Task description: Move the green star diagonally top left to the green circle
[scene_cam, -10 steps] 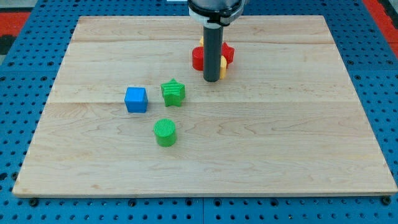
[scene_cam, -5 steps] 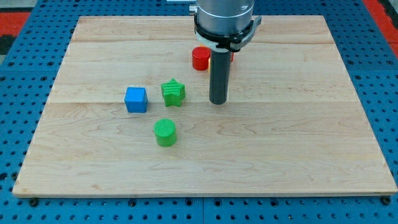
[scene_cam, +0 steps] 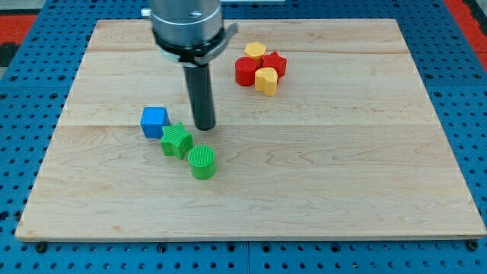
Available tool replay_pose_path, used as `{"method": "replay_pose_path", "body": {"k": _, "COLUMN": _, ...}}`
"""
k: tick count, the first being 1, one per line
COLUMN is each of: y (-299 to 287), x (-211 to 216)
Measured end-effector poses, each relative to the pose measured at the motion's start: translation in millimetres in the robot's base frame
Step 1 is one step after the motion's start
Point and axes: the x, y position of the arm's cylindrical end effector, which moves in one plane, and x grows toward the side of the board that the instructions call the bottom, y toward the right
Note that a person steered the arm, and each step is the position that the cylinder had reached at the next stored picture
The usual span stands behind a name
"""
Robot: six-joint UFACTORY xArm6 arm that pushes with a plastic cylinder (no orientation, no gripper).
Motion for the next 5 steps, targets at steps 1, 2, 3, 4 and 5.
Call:
{"method": "replay_pose_path", "body": {"k": 1, "y": 103, "x": -5}}
{"method": "replay_pose_path", "body": {"k": 2, "y": 135, "x": -2}}
{"method": "replay_pose_path", "body": {"k": 3, "y": 134, "x": 38}}
{"method": "replay_pose_path", "body": {"k": 4, "y": 110, "x": 71}}
{"method": "replay_pose_path", "body": {"k": 5, "y": 94, "x": 100}}
